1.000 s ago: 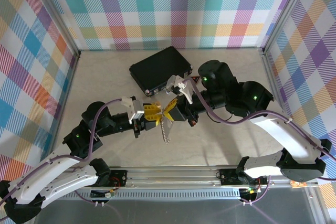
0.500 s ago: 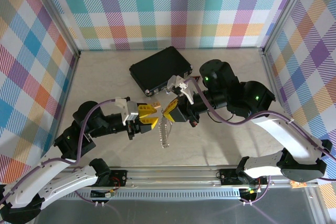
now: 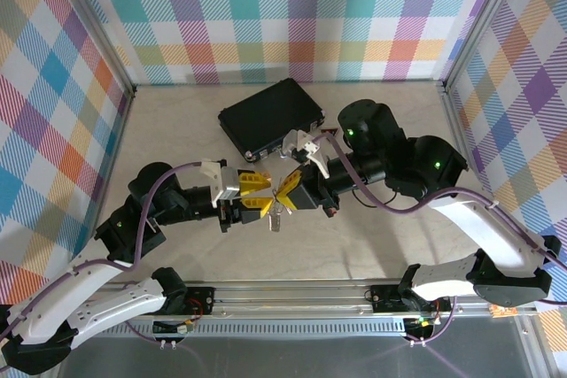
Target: Put the keys on the keyring
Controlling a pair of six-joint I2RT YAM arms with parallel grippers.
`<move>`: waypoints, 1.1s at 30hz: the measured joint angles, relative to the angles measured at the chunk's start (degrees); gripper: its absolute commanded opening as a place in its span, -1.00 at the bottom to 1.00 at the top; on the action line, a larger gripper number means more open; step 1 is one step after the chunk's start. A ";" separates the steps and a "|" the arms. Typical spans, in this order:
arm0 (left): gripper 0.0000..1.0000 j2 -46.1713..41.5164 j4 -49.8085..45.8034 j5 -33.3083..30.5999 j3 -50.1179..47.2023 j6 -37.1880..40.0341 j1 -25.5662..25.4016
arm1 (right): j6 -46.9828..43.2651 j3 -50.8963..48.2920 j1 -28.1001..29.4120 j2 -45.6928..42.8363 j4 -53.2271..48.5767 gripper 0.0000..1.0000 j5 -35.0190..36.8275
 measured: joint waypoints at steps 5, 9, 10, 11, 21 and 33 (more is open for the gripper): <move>-0.25 1.11 -1.68 1.86 1.46 0.09 0.00 | -0.92 1.68 0.72 0.57 -2.29 -1.00 -0.33; -0.25 1.38 -2.56 3.69 1.95 0.20 0.00 | -2.19 1.92 1.20 0.96 -3.15 -1.00 -0.59; -0.25 1.38 -3.08 4.22 2.16 0.20 0.00 | -2.36 1.95 1.22 1.05 -3.39 -1.00 -0.59; -0.25 1.44 -3.39 4.92 2.43 0.22 0.00 | -2.56 1.95 1.31 1.16 -3.63 -1.00 -0.59; -0.24 1.92 -6.40 9.38 4.48 0.22 0.00 | -4.00 1.97 1.79 1.38 -4.83 -1.00 -0.52; -0.23 2.40 -7.58 10.97 4.85 0.22 0.00 | -4.33 2.03 3.30 1.40 -5.35 -1.00 -1.22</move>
